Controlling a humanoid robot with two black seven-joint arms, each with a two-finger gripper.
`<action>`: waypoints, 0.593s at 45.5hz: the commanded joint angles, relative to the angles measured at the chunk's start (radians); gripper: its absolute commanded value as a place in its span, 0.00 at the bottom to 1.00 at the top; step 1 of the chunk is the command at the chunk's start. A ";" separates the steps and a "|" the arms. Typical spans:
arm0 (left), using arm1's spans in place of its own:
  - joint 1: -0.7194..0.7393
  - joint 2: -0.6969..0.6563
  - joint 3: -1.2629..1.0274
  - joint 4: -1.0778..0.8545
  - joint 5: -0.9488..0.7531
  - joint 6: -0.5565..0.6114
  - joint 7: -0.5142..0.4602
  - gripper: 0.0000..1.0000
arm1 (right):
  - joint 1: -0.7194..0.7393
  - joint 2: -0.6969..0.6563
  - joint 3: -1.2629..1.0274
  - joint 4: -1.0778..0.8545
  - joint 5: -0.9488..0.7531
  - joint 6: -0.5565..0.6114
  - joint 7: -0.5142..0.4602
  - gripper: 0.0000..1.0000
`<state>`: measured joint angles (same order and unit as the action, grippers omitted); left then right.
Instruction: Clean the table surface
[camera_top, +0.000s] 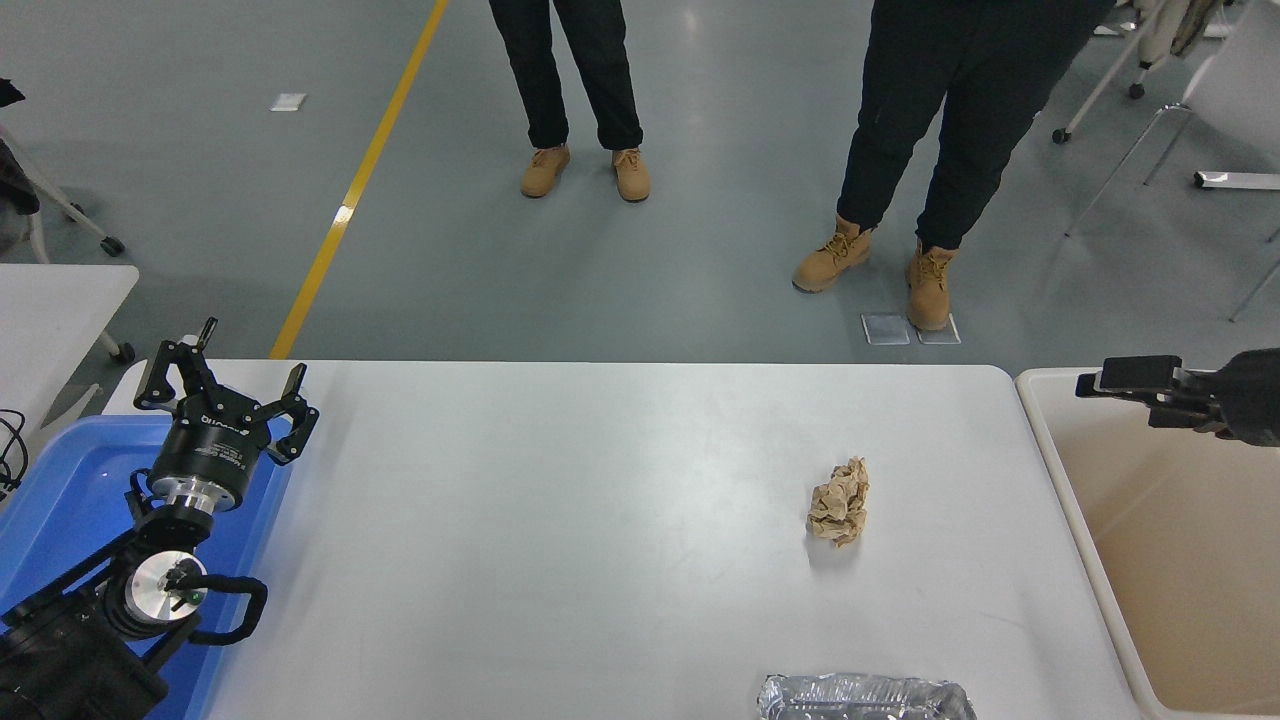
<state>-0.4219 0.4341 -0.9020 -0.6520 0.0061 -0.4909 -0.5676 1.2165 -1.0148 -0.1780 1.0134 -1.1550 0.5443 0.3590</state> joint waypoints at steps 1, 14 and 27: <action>0.000 0.000 0.000 0.000 -0.002 0.000 0.000 0.99 | 0.052 -0.097 -0.054 0.143 -0.147 0.112 0.000 0.99; 0.000 0.000 0.000 0.000 -0.002 0.000 0.000 0.99 | -0.031 -0.195 -0.063 0.234 -0.328 0.134 0.000 0.99; 0.000 0.000 0.000 0.000 -0.002 0.000 0.000 0.99 | -0.092 -0.251 -0.051 0.317 -0.324 0.131 0.000 0.99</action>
<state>-0.4218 0.4341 -0.9020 -0.6520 0.0056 -0.4909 -0.5676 1.1693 -1.2137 -0.2314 1.2540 -1.4517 0.6681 0.3589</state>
